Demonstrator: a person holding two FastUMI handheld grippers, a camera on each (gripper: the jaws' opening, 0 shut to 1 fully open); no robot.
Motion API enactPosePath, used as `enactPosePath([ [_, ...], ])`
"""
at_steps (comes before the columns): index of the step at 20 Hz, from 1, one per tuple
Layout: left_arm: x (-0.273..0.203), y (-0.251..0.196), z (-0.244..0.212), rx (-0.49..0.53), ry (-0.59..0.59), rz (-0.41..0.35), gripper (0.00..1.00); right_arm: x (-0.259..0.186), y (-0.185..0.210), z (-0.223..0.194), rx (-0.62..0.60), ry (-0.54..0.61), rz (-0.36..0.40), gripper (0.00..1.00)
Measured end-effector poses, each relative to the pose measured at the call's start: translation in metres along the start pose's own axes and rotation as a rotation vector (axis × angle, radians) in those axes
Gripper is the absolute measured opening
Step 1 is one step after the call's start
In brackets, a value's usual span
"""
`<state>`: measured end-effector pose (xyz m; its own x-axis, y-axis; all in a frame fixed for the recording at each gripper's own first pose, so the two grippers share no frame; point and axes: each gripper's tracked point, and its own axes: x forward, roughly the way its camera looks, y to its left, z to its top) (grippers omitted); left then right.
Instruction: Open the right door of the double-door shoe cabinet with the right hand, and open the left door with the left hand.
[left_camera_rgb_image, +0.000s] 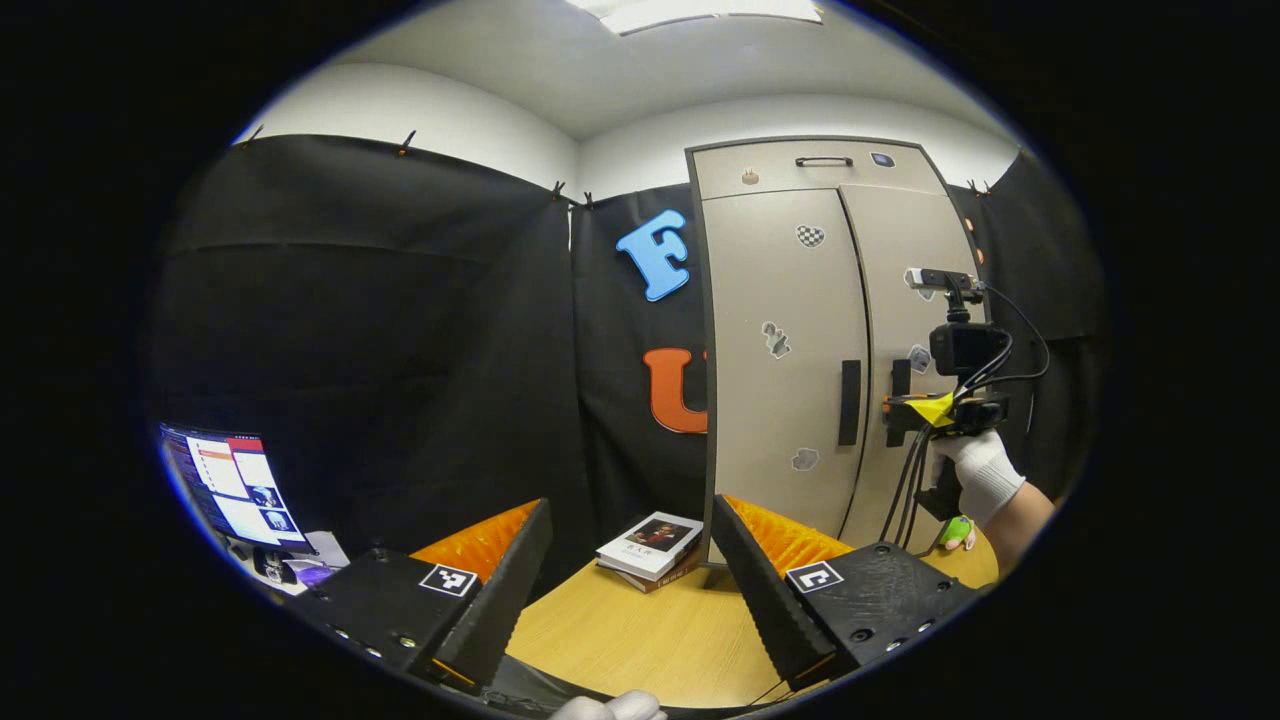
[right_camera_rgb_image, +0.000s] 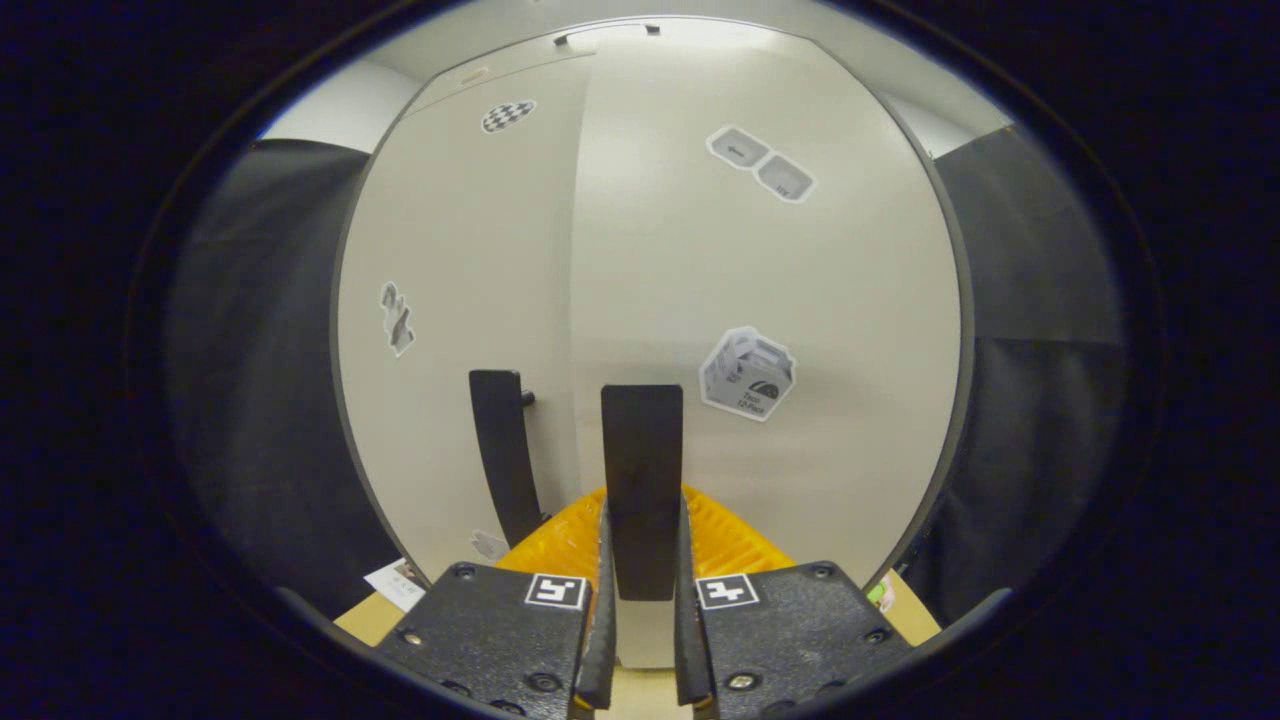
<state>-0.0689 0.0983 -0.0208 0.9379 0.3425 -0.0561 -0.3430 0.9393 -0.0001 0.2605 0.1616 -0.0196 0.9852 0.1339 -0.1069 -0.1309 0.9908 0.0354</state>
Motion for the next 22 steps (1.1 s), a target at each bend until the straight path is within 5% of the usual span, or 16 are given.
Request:
enactPosePath([
  [18,-0.040,-0.018,-0.004,-0.011,-0.022,-0.188,0.96,-0.122,-0.065,-0.019,-0.002,0.000,-0.071,0.23],
  [22,-0.049,-0.025,-0.008,-0.014,-0.021,-0.229,0.96,-0.142,-0.083,-0.022,-0.014,-0.010,-0.089,0.14],
])
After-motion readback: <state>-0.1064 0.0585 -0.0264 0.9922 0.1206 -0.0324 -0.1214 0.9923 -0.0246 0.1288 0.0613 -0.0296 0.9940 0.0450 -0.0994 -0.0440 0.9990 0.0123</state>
